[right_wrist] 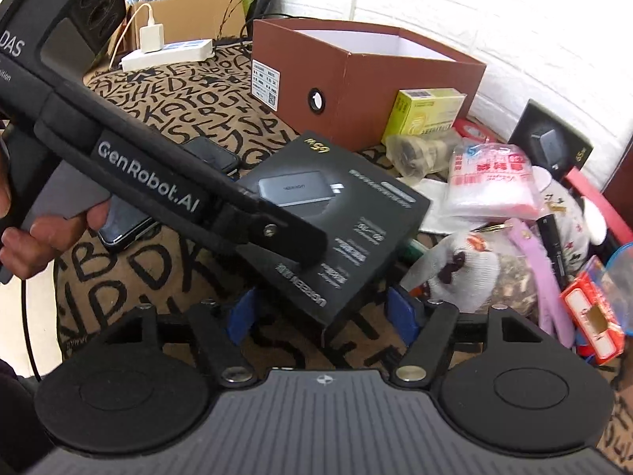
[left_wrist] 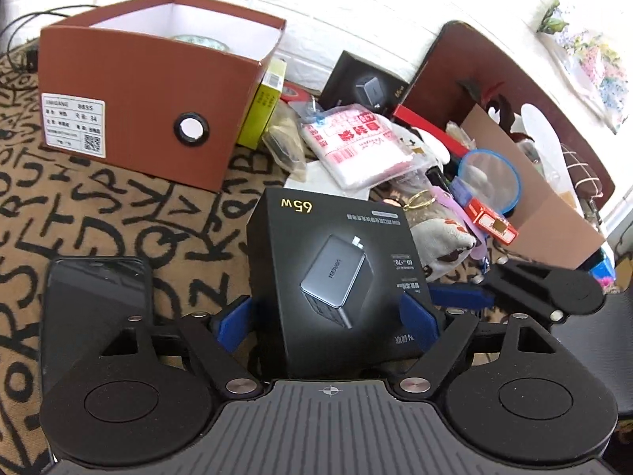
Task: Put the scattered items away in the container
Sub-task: 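Grasp the black charger box with the left gripper and lift it, then lower the black box into the shoebox and open the left gripper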
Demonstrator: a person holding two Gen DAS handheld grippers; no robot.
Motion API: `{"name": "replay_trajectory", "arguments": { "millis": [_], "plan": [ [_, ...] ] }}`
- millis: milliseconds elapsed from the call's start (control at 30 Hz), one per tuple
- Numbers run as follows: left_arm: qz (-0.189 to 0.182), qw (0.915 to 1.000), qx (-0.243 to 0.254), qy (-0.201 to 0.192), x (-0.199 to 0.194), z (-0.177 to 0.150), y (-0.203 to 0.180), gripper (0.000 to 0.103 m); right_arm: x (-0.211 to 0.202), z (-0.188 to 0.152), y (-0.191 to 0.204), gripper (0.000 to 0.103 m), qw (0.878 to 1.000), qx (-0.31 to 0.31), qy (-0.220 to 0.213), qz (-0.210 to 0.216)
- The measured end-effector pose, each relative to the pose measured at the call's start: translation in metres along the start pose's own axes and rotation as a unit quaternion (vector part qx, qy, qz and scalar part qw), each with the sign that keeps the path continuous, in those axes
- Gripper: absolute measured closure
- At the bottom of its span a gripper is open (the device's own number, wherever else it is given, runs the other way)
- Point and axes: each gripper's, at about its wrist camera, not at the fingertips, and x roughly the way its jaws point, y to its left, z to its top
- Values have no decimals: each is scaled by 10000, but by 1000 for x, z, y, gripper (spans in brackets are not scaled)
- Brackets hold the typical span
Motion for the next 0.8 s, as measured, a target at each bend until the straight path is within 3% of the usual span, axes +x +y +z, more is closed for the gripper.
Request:
{"name": "replay_trajectory", "arguments": {
  "millis": [133,267,467,800],
  "plan": [
    [-15,10000,-48,16,2,4,1,17,0,-1,-1,32,9999,90,-47,7],
    [127,9999,37,-48,2,6,-5,22,0,2,0,34,9998,202,-44,-81],
    [131,9988,236,-403,-26,13,-19,22,-26,11,6,37,9993,123,-317,-178],
    [338,9889,564,-1331,-82,78,-31,21,-57,82,-2,37,9936,5,-1084,-328]
  ]
}}
